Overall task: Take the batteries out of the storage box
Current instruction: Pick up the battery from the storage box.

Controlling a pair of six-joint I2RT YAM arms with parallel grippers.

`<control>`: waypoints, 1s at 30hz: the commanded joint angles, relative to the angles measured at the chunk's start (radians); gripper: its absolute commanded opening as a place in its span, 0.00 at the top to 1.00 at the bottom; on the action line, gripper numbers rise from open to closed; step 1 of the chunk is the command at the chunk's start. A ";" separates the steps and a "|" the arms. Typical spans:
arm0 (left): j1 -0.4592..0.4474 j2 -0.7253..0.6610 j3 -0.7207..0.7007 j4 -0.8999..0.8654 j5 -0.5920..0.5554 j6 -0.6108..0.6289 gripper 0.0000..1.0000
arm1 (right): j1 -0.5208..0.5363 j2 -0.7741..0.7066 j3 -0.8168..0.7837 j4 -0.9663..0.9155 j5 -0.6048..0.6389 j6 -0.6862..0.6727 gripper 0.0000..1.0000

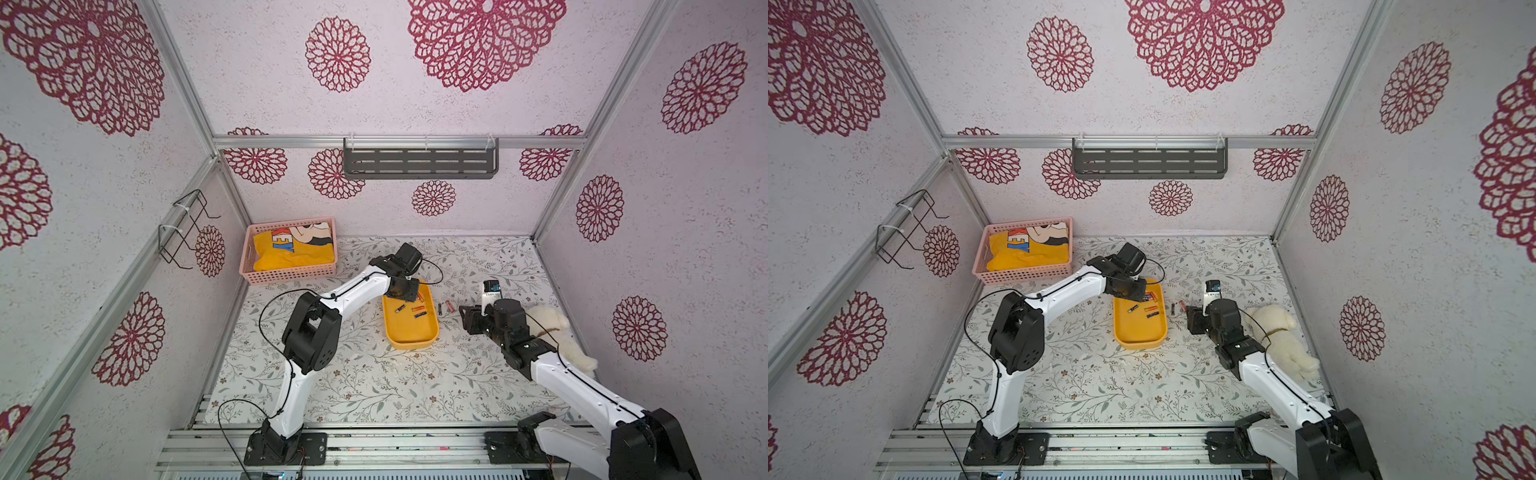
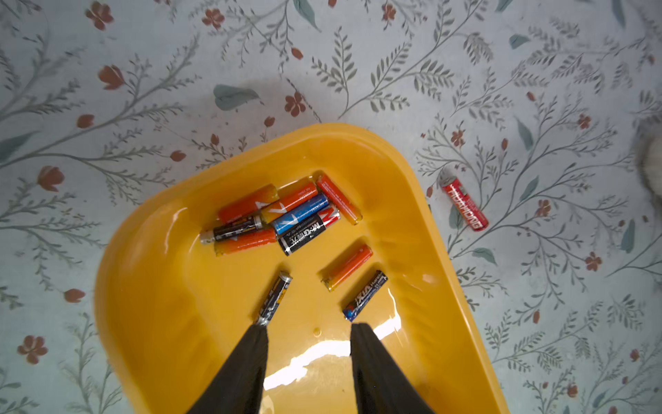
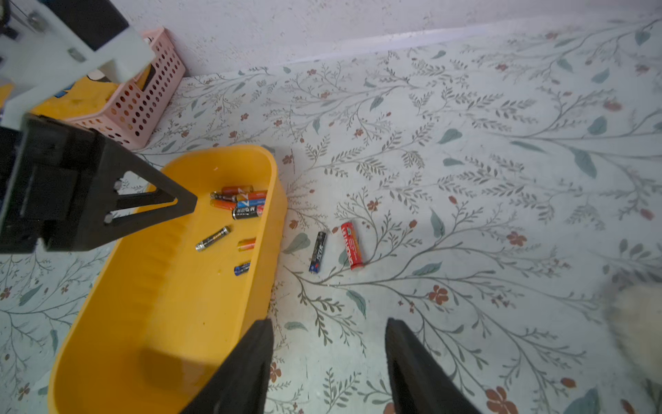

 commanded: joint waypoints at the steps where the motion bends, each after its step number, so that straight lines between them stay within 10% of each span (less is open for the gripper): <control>1: -0.008 0.029 0.047 -0.070 -0.038 0.022 0.61 | -0.002 -0.037 -0.016 0.146 -0.011 0.028 0.44; 30: -0.010 0.235 0.139 -0.141 -0.072 0.090 0.77 | -0.002 -0.093 -0.079 0.167 0.057 -0.008 0.44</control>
